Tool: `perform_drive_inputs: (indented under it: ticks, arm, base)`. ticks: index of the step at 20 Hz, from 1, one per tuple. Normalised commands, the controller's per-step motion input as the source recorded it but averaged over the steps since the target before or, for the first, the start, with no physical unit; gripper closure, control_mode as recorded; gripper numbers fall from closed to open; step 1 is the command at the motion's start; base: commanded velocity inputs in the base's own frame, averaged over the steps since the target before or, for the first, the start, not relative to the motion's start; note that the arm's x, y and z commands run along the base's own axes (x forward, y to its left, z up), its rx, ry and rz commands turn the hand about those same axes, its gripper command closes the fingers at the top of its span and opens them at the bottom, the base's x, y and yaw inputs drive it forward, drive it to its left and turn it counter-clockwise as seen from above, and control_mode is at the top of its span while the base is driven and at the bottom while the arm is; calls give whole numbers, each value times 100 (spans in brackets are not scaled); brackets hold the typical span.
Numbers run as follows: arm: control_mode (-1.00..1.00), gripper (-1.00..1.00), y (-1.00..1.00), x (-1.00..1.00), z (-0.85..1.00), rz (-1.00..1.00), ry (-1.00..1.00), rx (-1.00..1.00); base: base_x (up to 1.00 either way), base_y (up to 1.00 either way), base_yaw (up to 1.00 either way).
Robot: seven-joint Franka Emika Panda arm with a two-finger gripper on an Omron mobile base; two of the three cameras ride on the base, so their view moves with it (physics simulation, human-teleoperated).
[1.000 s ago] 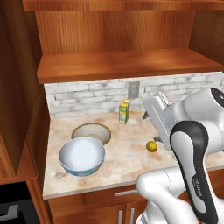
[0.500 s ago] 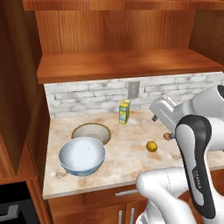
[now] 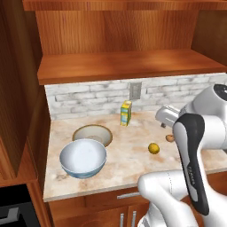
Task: Pick both bowls and place them on the counter. Then place the lemon in one bowl and place the tangerine in the other bowl.
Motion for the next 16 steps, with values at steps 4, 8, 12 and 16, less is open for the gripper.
perform_drive_inputs:
  ticks: [4, 8, 12, 16]
  arm:
    - [-100, -100, -31, 16, -25, 21, 0, -20]
    - [-100, -100, -26, 19, -28, 15, 0, -17]
    - [-100, -100, -3, 24, -34, 6, 0, -13]
    - [-100, -100, -11, 24, -32, 5, 0, -4]
  base:
    - [0, 0, 0]
    - [0, 0, 0]
    - [0, 0, 0]
    - [0, 0, 0]
